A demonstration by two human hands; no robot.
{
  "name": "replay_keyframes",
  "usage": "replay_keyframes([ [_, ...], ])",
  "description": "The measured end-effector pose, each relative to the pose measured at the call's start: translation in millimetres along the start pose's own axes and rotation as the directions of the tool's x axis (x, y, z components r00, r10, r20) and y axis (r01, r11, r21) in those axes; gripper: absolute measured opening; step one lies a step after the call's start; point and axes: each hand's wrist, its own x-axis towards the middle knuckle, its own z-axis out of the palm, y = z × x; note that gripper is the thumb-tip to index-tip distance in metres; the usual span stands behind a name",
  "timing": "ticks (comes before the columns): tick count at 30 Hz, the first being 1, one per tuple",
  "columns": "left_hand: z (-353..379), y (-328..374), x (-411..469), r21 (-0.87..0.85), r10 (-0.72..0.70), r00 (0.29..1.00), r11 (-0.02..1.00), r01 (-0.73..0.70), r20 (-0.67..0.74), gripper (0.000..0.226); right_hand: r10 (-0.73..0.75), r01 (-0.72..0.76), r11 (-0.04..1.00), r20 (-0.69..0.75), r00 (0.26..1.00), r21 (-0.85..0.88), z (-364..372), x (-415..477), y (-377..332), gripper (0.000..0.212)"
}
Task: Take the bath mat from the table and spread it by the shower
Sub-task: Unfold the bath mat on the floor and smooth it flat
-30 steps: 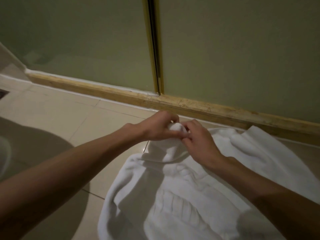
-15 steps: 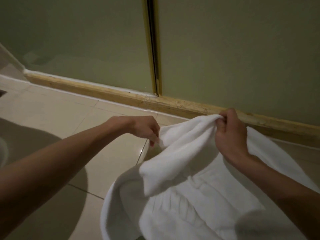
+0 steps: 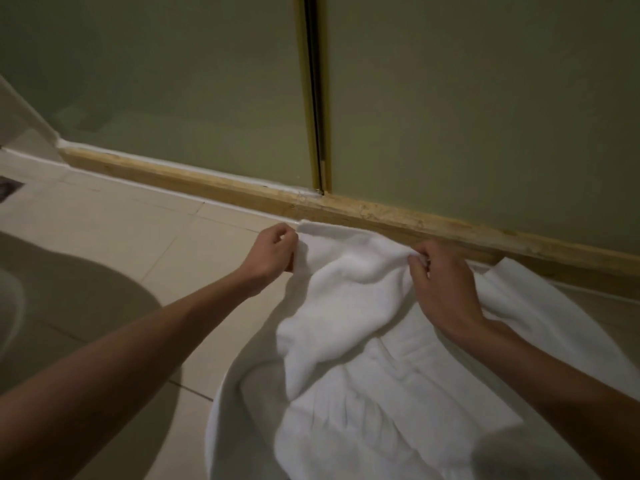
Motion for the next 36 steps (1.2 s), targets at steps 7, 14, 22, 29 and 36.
replay_keyframes([
  [7, -27, -18, 22, 0.260, 0.049, 0.922, 0.964, 0.058, -0.384, 0.018, 0.015, -0.113, 0.964, 0.376, 0.926, 0.240, 37, 7, -16, 0.053],
  [14, -40, -42, 51, 0.535, 0.051, 0.922, 0.826, 0.176, -0.383, 0.016, -0.109, 0.234, 0.967, 0.671, 0.733, -0.098, 68, -20, 9, 0.068],
  [22, -33, -79, 54, 0.707, 0.156, 0.964, 0.705, 0.043, -0.214, 0.015, -0.046, 0.381, 0.838, 0.646, 0.762, -0.390, 83, -41, 20, 0.071],
  [29, -8, -78, 38, 0.946, 0.222, 0.974, 0.322, -0.036, -0.039, 0.074, -0.028, 0.330, 0.851, 0.593, 0.805, -0.409, 89, -28, -14, 0.071],
  [36, 33, -81, 22, 0.904, 0.095, 0.974, 0.363, -0.225, 0.204, 0.071, -0.034, 0.321, 0.847, 0.561, 0.827, -0.423, 119, 5, -24, 0.074],
])
